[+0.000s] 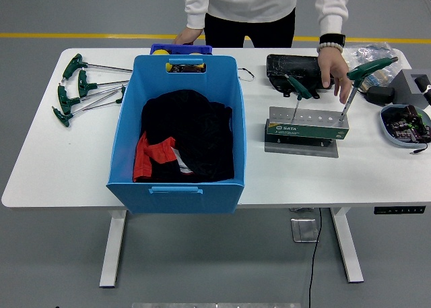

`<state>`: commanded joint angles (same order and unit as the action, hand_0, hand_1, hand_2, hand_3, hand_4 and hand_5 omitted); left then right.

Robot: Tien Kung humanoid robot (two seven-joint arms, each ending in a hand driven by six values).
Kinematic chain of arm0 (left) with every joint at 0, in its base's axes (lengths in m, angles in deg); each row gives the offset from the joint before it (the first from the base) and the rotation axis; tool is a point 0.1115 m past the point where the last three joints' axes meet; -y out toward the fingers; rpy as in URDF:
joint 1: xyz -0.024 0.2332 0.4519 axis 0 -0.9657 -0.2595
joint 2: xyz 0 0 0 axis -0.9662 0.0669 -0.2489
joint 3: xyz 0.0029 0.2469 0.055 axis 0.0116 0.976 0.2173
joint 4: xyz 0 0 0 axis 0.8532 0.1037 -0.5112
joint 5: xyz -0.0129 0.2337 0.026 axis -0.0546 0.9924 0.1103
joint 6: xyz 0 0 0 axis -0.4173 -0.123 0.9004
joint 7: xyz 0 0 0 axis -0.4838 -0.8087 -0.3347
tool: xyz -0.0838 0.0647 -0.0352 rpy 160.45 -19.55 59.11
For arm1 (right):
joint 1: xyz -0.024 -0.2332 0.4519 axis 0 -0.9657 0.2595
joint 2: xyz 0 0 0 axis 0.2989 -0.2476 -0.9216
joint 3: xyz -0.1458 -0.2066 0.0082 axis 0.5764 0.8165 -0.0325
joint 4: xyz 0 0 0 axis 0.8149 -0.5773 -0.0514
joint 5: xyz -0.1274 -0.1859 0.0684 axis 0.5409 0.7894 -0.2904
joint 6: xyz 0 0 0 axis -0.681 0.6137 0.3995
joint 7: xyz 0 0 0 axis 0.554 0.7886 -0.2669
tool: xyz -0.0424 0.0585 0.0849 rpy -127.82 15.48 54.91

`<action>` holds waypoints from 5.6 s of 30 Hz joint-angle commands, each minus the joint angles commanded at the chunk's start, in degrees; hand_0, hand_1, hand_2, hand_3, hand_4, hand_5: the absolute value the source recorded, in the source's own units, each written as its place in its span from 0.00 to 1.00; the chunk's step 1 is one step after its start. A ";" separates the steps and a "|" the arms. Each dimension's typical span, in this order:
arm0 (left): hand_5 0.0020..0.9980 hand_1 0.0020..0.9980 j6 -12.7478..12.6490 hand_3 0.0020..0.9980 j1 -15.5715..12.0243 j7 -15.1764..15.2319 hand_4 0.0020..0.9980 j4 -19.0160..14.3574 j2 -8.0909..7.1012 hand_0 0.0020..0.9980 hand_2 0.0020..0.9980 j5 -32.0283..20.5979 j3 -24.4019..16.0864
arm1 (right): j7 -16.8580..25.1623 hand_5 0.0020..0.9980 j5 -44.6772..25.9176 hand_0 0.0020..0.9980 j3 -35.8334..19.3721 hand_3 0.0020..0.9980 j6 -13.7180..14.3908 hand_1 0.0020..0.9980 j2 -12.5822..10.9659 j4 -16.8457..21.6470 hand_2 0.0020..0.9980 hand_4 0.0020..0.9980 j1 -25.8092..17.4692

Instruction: Lift tool from toolbox,place it in box,lift tool from toolbox,place it in box

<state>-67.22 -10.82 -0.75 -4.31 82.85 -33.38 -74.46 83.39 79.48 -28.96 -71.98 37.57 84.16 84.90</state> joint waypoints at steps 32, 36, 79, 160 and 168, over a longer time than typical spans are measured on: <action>0.87 0.74 -1.08 0.82 -0.58 -1.62 0.96 -0.15 0.02 0.69 0.79 4.46 -3.62 | 2.58 0.56 6.96 1.00 36.63 0.90 -1.02 0.91 -14.98 -11.66 0.91 1.00 23.70; 0.87 0.74 -1.08 0.82 -0.33 -1.52 0.96 -0.21 0.00 0.69 0.79 3.98 -3.23 | 1.09 0.56 7.05 1.00 41.29 0.90 -2.17 0.91 -13.83 -17.91 0.91 1.00 29.03; 0.87 0.73 -1.55 0.82 1.85 -0.71 0.96 -0.39 -0.34 0.69 0.78 2.51 -1.66 | -2.10 0.83 3.19 0.44 56.69 0.39 -6.11 0.34 -4.21 -47.99 0.33 1.00 44.71; 0.86 0.73 -2.17 0.81 3.72 -1.32 0.96 -0.35 -0.74 0.68 0.78 6.08 -3.33 | -4.62 0.69 -6.54 0.05 66.64 0.03 6.62 0.00 -0.76 -51.96 0.05 1.00 44.00; 0.86 0.72 -2.27 0.81 3.43 -1.36 0.96 -0.29 -0.70 0.68 0.78 6.27 -3.63 | -5.34 0.69 -6.72 0.01 67.05 0.01 7.13 0.00 -0.94 -51.57 0.03 0.99 44.05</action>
<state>-69.49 -7.39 -2.11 -4.60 82.15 -27.11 -78.09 78.05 72.75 38.09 -64.85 36.63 32.59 128.96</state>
